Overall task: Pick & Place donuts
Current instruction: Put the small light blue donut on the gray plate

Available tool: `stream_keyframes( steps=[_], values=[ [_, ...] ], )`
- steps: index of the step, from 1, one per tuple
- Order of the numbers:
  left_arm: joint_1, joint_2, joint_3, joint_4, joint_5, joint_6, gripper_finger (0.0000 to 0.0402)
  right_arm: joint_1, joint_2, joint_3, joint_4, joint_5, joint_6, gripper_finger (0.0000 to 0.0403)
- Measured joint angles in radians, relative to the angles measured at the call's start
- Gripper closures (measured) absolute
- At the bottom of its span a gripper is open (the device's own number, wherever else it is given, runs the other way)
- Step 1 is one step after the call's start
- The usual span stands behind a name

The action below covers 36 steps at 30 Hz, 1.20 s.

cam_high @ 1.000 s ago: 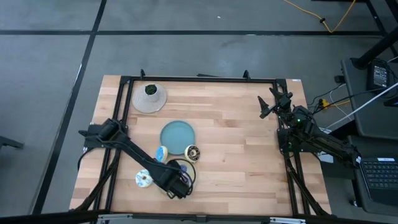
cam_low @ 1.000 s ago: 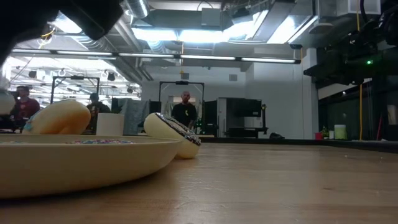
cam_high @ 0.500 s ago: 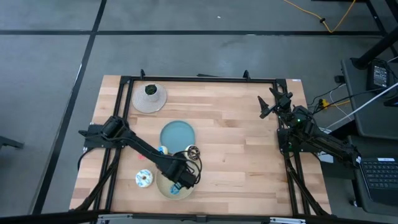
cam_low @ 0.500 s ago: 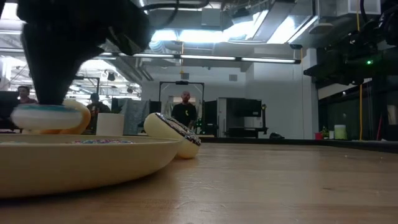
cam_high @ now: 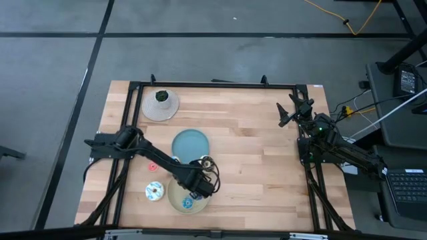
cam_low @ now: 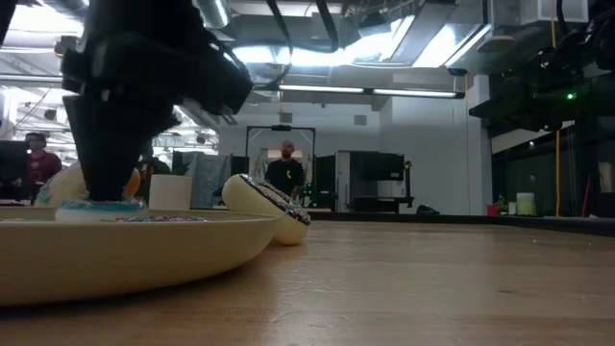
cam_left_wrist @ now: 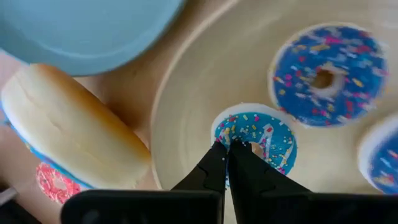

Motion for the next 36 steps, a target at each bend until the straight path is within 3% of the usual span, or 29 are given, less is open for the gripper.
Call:
stream_keyframes(
  steps=[9,36],
  values=[
    [0.004,0.012,-0.001,-0.002,-0.005,0.009,0.0389,0.000,0.000,0.000,0.000,0.000,0.000,0.0038],
    [0.009,0.012,-0.001,-0.003,-0.008,0.024,0.0256,0.000,0.000,0.000,0.000,0.000,0.000,0.0038]
  ],
)
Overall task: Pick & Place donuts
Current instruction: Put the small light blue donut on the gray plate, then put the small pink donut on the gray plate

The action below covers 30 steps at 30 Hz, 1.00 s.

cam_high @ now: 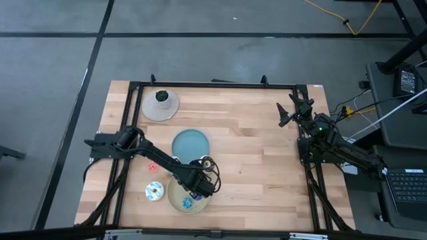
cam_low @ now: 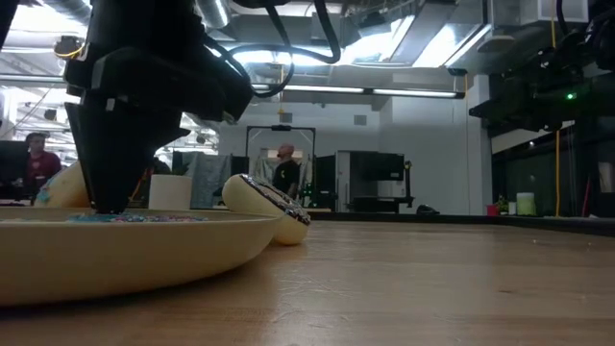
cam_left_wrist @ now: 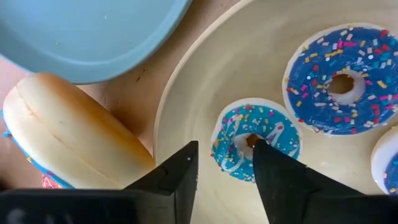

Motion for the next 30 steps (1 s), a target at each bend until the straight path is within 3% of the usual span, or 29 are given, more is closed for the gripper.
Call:
stream_keyframes(
  steps=[19,30],
  values=[
    [0.012,0.000,0.064,-0.007,0.055,0.097,0.0248,0.000,0.000,0.000,0.000,0.000,0.000,0.0038],
    [0.038,-0.001,0.140,-0.154,0.065,0.174,0.0247,0.000,0.000,0.000,0.000,0.000,0.000,0.0038]
  ],
)
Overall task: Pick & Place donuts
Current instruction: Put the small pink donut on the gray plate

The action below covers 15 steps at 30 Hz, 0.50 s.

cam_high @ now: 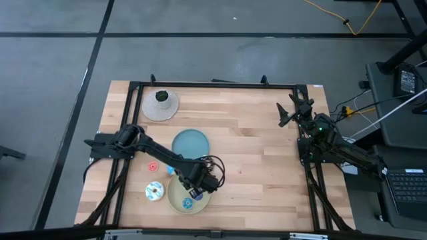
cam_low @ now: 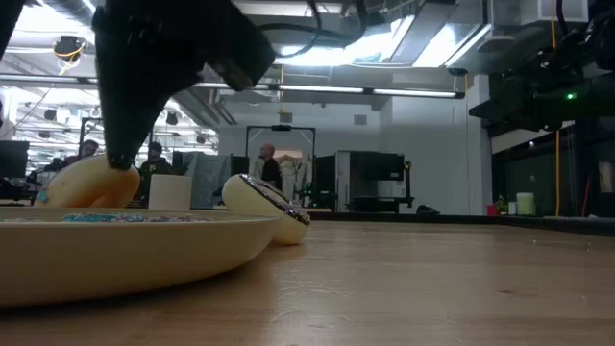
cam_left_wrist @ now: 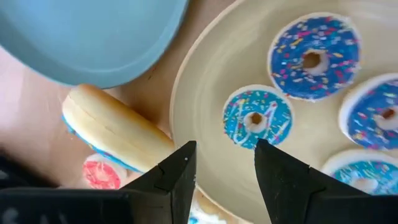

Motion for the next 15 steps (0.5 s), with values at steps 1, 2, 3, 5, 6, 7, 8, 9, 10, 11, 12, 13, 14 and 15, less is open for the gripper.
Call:
stream_keyframes(
  steps=[1,2,3,5,6,7,8,9,10,11,12,13,14,15],
  values=[
    [0.000,0.000,0.014,-0.007,0.004,0.015,0.0247,0.000,0.000,0.000,0.000,0.000,0.000,0.0038],
    [0.001,0.000,0.029,-0.015,0.008,0.030,0.0248,0.000,0.000,0.000,0.000,0.000,0.000,0.0038],
    [0.002,0.000,0.046,-0.021,0.011,0.044,0.0249,0.000,0.000,0.000,0.000,0.000,0.000,0.0038],
    [0.002,-0.001,0.078,-0.030,0.012,0.066,0.0250,0.000,0.000,0.000,0.000,0.000,0.000,0.0038],
    [0.002,-0.001,0.094,-0.033,0.013,0.076,0.0250,0.000,0.000,0.000,0.000,0.000,0.000,0.0038],
    [0.002,-0.001,0.111,-0.035,0.015,0.083,0.0251,0.000,0.000,0.000,0.000,0.000,0.000,0.0038],
    [0.002,-0.001,0.130,-0.037,0.021,0.091,0.0250,0.000,0.000,0.000,0.000,0.000,0.000,0.0038],
    [0.002,-0.001,0.147,-0.039,0.032,0.096,0.0250,0.000,0.000,0.000,0.000,0.000,0.000,0.0038],
    [0.002,-0.001,0.164,-0.040,0.045,0.100,0.0250,0.000,0.000,0.000,0.000,0.000,0.000,0.0038],
    [0.002,-0.001,0.179,-0.042,0.060,0.105,0.0249,0.000,0.000,0.000,0.000,0.000,0.000,0.0038],
    [0.002,-0.001,0.194,-0.044,0.076,0.111,0.0249,0.000,0.000,0.000,0.000,0.000,0.000,0.0038],
    [0.002,-0.001,0.208,-0.047,0.093,0.112,0.0248,0.000,0.000,0.000,0.000,0.000,0.000,0.0038],
    [0.002,-0.004,0.216,-0.051,0.113,0.111,0.0247,0.000,0.000,0.000,0.000,0.000,0.000,0.0038],
    [0.002,-0.013,0.217,-0.051,0.132,0.105,0.0247,0.000,0.000,0.000,0.000,0.000,0.000,0.0038]
  ],
)
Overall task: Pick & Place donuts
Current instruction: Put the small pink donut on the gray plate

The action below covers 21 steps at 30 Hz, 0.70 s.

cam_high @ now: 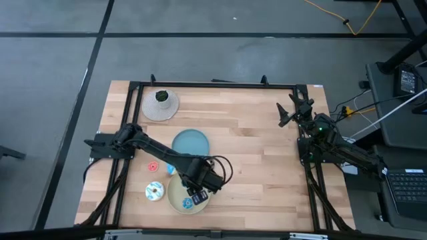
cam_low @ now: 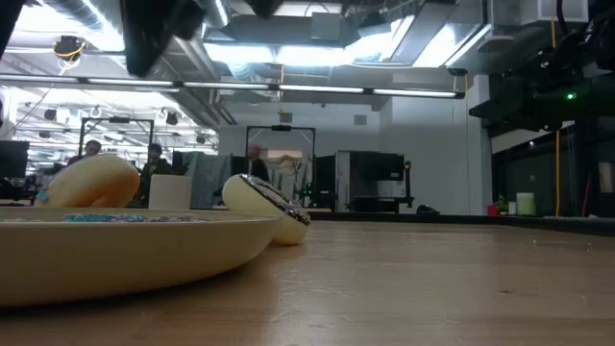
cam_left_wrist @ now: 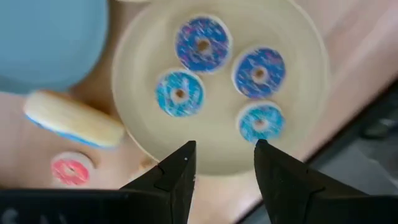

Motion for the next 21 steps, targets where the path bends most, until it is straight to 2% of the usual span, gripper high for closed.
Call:
stream_keyframes(
  steps=[5,11,21],
  values=[
    [-0.007,-0.059,0.001,-0.010,0.045,-0.065,0.0247,0.000,0.000,0.000,0.000,0.000,0.000,0.0038],
    [-0.026,-0.137,0.001,-0.014,0.004,-0.121,0.0250,0.000,0.000,0.000,0.000,0.000,0.000,0.0038],
    [-0.101,-0.237,0.001,-0.014,0.016,-0.195,0.0254,0.000,0.000,0.000,0.000,0.000,0.000,0.0038]
  ],
)
